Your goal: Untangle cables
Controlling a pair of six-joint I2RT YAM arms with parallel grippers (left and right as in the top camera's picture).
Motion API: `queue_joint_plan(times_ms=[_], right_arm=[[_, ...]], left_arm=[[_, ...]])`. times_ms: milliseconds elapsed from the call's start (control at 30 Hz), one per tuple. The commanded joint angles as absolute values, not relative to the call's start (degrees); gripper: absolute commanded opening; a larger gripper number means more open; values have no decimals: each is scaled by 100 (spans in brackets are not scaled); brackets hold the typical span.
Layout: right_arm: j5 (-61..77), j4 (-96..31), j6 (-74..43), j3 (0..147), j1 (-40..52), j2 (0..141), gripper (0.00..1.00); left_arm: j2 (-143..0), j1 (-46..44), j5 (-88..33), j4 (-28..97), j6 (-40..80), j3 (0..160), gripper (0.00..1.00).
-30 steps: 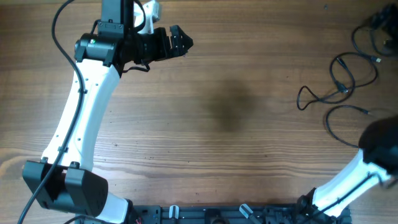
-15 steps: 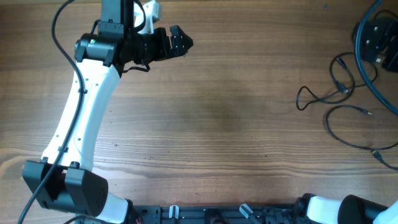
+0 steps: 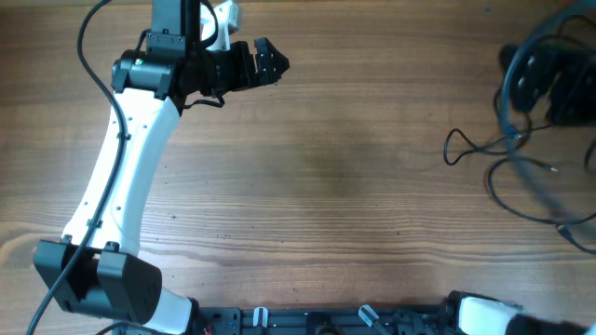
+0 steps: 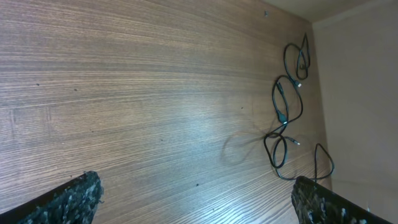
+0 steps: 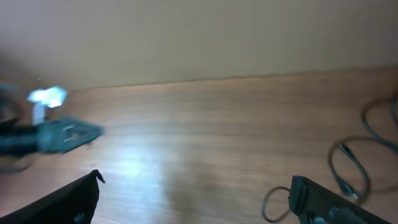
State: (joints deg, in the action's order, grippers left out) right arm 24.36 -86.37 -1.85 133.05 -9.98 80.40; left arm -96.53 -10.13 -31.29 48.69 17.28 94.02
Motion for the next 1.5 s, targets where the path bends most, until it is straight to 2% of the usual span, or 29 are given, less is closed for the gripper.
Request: queue_joint_plan(times_ms=[0, 100, 200, 533, 700, 933, 1067, 1233, 1367, 1467], right_arm=[[2416, -8641, -209, 13069, -829, 7240, 100], [2418, -8580, -209, 12226, -825, 6556, 100], [2368, -8003, -150, 11185, -816, 5948, 100], [2375, -3406, -163, 6200, 191, 3441, 100], [2397, -1081, -169, 3942, 274, 2405, 100], [2394, 1603, -150, 1533, 274, 1142, 100], [2394, 2320, -150, 613, 274, 565, 100], [2390, 2394, -148, 19, 274, 16, 100], [2373, 1907, -148, 30, 272, 19, 99], [2375, 1002, -150, 30, 272, 21, 100]], left_arm=[[-9638, -1028, -3094, 4869, 1778, 9406, 100], [-9638, -1028, -3094, 4869, 1778, 9406, 100], [-9638, -1028, -3094, 4869, 1778, 9406, 100], [-9638, -1028, -3096, 4869, 1778, 9406, 100], [-9638, -1028, -3094, 4869, 1780, 9406, 100], [-9638, -1028, -3094, 4869, 1778, 9406, 100], [-9638, -1028, -3096, 4869, 1778, 9406, 100], [-9638, -1028, -3094, 4869, 1778, 9406, 100], [-9638, -1028, -3094, 4869, 1778, 9406, 100], [-9638, -1028, -3094, 4869, 1778, 9406, 100]])
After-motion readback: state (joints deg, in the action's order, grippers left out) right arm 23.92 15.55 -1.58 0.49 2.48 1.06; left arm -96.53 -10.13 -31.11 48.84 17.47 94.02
